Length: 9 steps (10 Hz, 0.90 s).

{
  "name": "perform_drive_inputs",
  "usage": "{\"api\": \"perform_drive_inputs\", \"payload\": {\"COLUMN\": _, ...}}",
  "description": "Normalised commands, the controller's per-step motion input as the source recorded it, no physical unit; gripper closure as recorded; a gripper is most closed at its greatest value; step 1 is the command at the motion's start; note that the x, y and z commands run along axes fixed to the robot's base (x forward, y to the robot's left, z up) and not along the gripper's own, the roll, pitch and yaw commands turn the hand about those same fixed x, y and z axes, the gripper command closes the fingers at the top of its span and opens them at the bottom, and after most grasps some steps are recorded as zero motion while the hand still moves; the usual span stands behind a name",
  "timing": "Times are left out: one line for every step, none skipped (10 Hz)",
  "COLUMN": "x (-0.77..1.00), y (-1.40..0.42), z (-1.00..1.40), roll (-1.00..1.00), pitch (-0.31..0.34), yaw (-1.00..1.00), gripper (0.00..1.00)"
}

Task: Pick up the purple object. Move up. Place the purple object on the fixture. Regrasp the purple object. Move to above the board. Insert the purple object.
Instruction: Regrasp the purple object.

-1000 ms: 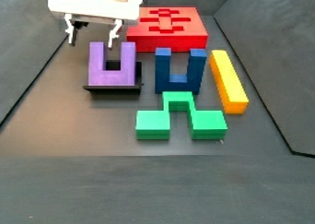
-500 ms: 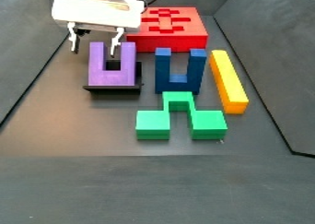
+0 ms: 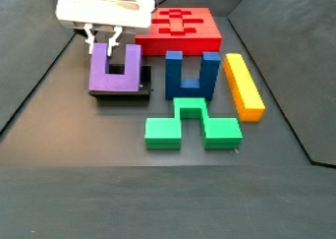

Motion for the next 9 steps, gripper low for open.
{"api": "perform_drive_inputs", "payload": {"x": 0.00, "y": 0.00, "z": 0.00, "roll": 0.00, "pitch": 0.000, "yaw": 0.00, "gripper": 1.00}}
{"api": "perform_drive_inputs", "payload": {"x": 0.00, "y": 0.00, "z": 0.00, "roll": 0.00, "pitch": 0.000, "yaw": 0.00, "gripper": 1.00}}
{"api": "perform_drive_inputs", "payload": {"x": 0.00, "y": 0.00, "z": 0.00, "roll": 0.00, "pitch": 0.000, "yaw": 0.00, "gripper": 1.00}}
{"api": "perform_drive_inputs", "payload": {"x": 0.00, "y": 0.00, "z": 0.00, "roll": 0.00, "pitch": 0.000, "yaw": 0.00, "gripper": 1.00}}
{"api": "perform_drive_inputs", "payload": {"x": 0.00, "y": 0.00, "z": 0.00, "roll": 0.00, "pitch": 0.000, "yaw": 0.00, "gripper": 1.00}}
{"api": "perform_drive_inputs", "payload": {"x": 0.00, "y": 0.00, "z": 0.00, "roll": 0.00, "pitch": 0.000, "yaw": 0.00, "gripper": 1.00}}
{"api": "perform_drive_inputs", "payload": {"x": 0.00, "y": 0.00, "z": 0.00, "roll": 0.00, "pitch": 0.000, "yaw": 0.00, "gripper": 1.00}}
{"api": "perform_drive_inputs", "payload": {"x": 0.00, "y": 0.00, "z": 0.00, "roll": 0.00, "pitch": 0.000, "yaw": 0.00, "gripper": 1.00}}
{"api": "perform_drive_inputs", "payload": {"x": 0.00, "y": 0.00, "z": 0.00, "roll": 0.00, "pitch": 0.000, "yaw": 0.00, "gripper": 1.00}}
